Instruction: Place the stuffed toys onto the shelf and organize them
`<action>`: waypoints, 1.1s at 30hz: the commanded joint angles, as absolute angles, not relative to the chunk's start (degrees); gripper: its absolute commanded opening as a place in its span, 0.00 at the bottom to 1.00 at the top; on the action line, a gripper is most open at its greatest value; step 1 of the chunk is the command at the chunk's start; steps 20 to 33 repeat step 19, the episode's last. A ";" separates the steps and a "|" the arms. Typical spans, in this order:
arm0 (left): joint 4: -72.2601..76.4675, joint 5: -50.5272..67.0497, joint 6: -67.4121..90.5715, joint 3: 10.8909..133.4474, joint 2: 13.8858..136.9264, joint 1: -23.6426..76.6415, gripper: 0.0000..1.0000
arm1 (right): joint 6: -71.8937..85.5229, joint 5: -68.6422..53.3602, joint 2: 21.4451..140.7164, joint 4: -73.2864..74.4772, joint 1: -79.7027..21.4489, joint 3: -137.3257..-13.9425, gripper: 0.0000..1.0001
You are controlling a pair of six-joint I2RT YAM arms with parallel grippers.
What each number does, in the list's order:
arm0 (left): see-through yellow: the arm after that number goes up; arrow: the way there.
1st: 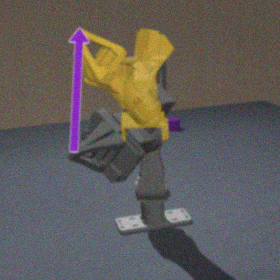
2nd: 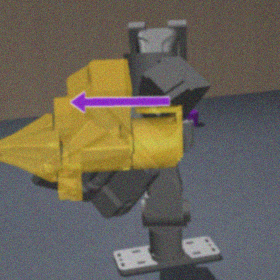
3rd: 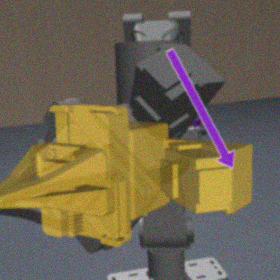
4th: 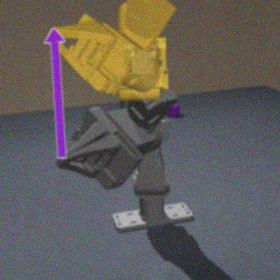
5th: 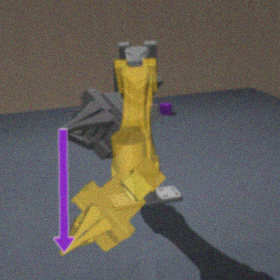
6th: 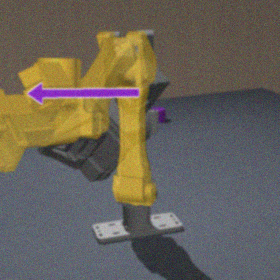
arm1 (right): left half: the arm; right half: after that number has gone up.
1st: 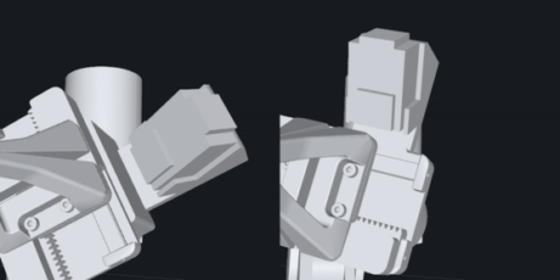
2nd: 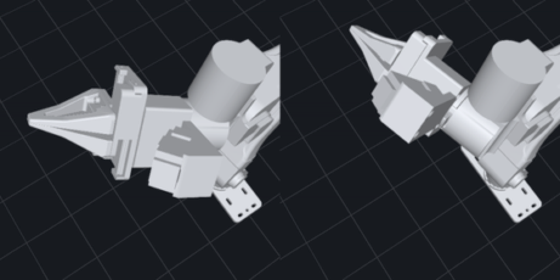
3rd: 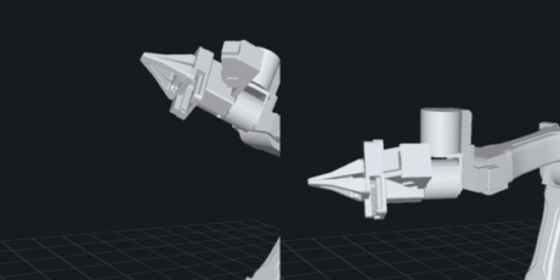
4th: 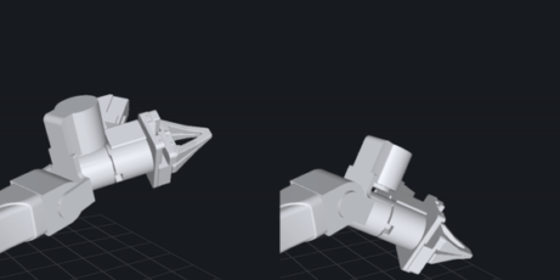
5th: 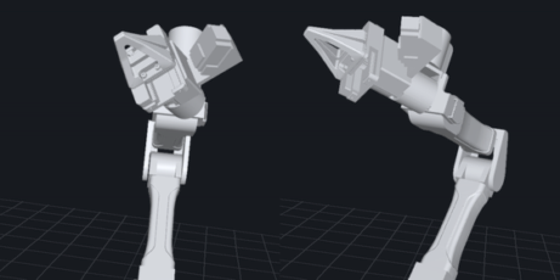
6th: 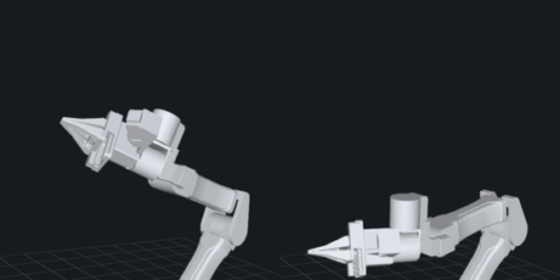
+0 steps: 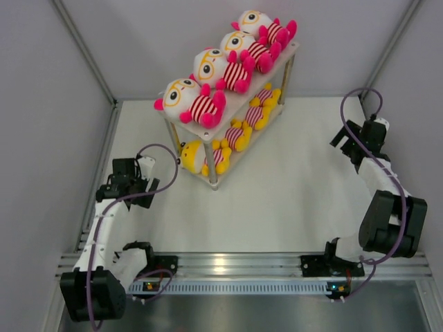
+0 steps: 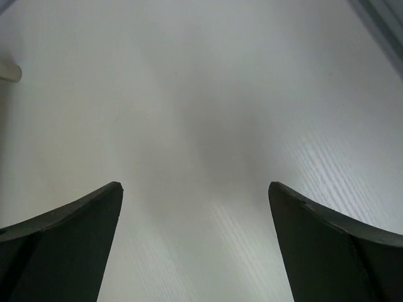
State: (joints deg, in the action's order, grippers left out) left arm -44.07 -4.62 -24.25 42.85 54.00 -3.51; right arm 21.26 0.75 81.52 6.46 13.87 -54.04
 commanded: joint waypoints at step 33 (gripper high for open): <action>-25.58 -0.26 -24.17 28.13 51.24 -4.57 0.89 | 26.45 -4.22 80.51 -19.60 12.75 -43.07 0.99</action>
